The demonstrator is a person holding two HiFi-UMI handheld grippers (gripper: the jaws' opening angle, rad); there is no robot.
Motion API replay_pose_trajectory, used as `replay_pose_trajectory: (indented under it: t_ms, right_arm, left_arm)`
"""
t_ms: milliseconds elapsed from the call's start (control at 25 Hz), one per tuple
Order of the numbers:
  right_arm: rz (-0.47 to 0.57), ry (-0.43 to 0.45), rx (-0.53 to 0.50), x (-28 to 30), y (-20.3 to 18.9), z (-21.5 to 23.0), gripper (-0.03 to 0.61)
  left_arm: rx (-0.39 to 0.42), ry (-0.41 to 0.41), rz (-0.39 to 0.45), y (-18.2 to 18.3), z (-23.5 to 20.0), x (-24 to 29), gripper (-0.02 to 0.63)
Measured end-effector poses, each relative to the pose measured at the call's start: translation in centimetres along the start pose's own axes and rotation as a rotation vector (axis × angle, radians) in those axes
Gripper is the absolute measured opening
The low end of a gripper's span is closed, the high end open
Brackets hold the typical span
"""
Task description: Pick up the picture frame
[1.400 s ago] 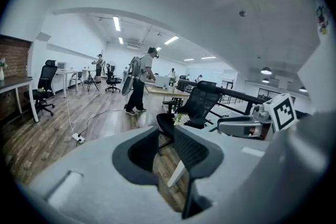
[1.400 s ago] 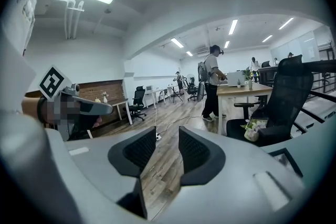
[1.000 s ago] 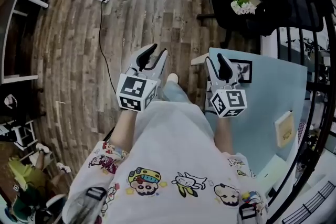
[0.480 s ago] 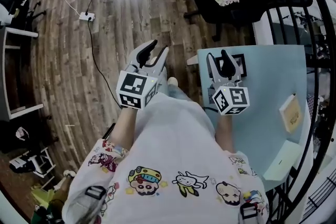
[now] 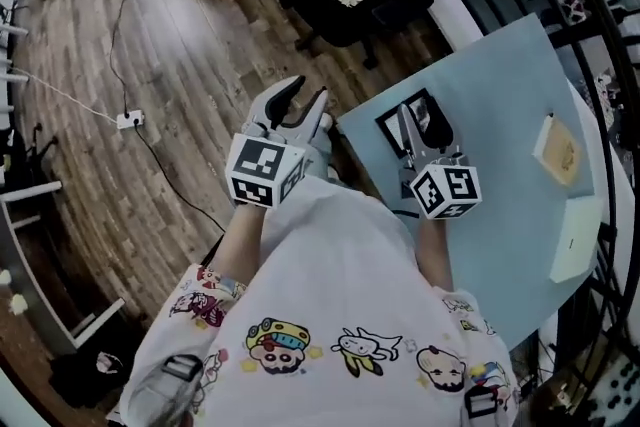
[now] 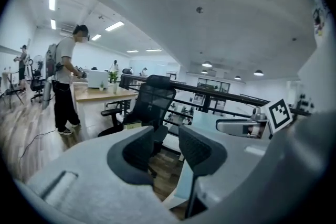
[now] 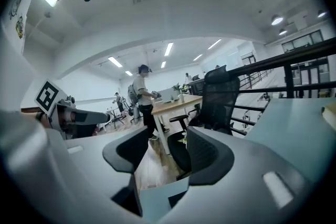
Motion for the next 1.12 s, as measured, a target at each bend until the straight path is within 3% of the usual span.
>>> replay_pose_trajectory:
  t_ms: [320, 480, 760, 1120]
  right_arm:
    - [0.081, -0.400, 0.096, -1.0, 1.7, 3.5, 0.221]
    - [0.101, -0.549, 0.126, -1.3, 2.2, 4.5, 0.216]
    - [0.111, -0.826, 0.218, -3.8, 0.2, 2.9, 0.211]
    - [0.101, -0.939, 0.294, -6.5, -1.8, 2.2, 0.210]
  left_arm:
    - [0.134, -0.384, -0.090, 4.8, -1.7, 10.4, 0.141]
    - [0.188, -0.528, -0.134, 6.4, -1.6, 14.6, 0.141]
    - [0.267, -0.810, -0.244, 6.1, 0.8, 19.2, 0.141]
    - [0.295, -0.928, -0.340, 3.8, 4.2, 20.9, 0.141]
Point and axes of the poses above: the fingertips, and each gripper's own axes: x forward along the fingers, z to its right, y out of its top, the point moved 7 cm from there along -x, backward along the fingers, and after that the axes turned 4 degrees about -y, right-handed, at the moved point
